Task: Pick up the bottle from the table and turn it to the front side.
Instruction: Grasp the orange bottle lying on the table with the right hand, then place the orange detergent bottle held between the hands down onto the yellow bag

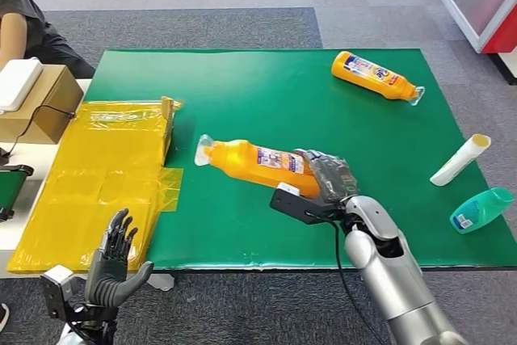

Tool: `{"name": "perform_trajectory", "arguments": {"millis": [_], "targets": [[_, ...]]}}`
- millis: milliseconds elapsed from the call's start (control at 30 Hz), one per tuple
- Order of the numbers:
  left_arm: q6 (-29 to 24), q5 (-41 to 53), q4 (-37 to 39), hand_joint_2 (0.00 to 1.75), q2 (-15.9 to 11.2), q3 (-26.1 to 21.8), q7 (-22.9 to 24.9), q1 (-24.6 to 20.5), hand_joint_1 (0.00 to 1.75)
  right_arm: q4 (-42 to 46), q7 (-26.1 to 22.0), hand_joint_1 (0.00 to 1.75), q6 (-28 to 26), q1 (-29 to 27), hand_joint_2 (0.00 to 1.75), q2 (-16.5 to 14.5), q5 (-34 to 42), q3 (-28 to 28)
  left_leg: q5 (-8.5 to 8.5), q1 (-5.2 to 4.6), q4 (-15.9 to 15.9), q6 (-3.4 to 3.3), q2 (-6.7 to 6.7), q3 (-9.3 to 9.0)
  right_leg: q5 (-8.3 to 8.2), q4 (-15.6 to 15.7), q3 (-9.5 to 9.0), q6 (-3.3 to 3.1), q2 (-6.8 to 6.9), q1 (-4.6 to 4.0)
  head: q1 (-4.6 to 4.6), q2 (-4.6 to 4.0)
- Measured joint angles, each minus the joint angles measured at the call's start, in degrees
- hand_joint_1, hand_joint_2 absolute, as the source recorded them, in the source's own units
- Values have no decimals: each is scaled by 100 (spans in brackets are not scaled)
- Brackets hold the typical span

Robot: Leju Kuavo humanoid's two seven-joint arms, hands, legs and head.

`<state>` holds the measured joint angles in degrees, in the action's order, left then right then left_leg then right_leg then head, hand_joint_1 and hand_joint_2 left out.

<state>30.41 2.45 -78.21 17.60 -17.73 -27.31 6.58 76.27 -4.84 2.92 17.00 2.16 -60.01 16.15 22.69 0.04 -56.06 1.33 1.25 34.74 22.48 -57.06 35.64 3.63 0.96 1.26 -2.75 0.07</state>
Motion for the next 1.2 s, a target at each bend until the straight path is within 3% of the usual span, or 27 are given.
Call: {"name": "perform_trajectory", "arguments": {"millis": [167,467,833,1200], "targets": [[370,-1188,167,175,-45,158,621,-281,0,315,-388,175,-185,-344,175,-470,287,121,-1,0,0,1,0,-1,-2,0,0,-2,0,-1,1,0],[385,-1953,445,175,-371,820,946,-584,0,99,-765,175,-370,-617,175,-946,553,462,-3,1,0,3,1,-1,-4,0,1,-2,-1,-1,-1,0],[389,-1868,814,175,-1120,2191,814,-861,0,-841,-1015,175,-687,-692,175,-1292,461,1169,-2,3,0,4,1,0,-1,-1,2,-6,-1,-3,1,0],[238,-1765,933,175,-1367,2707,600,-897,0,-1378,-936,175,-912,-596,175,-1429,329,1351,-3,3,0,5,1,-1,-1,-1,2,-6,-1,-4,1,0]]}}
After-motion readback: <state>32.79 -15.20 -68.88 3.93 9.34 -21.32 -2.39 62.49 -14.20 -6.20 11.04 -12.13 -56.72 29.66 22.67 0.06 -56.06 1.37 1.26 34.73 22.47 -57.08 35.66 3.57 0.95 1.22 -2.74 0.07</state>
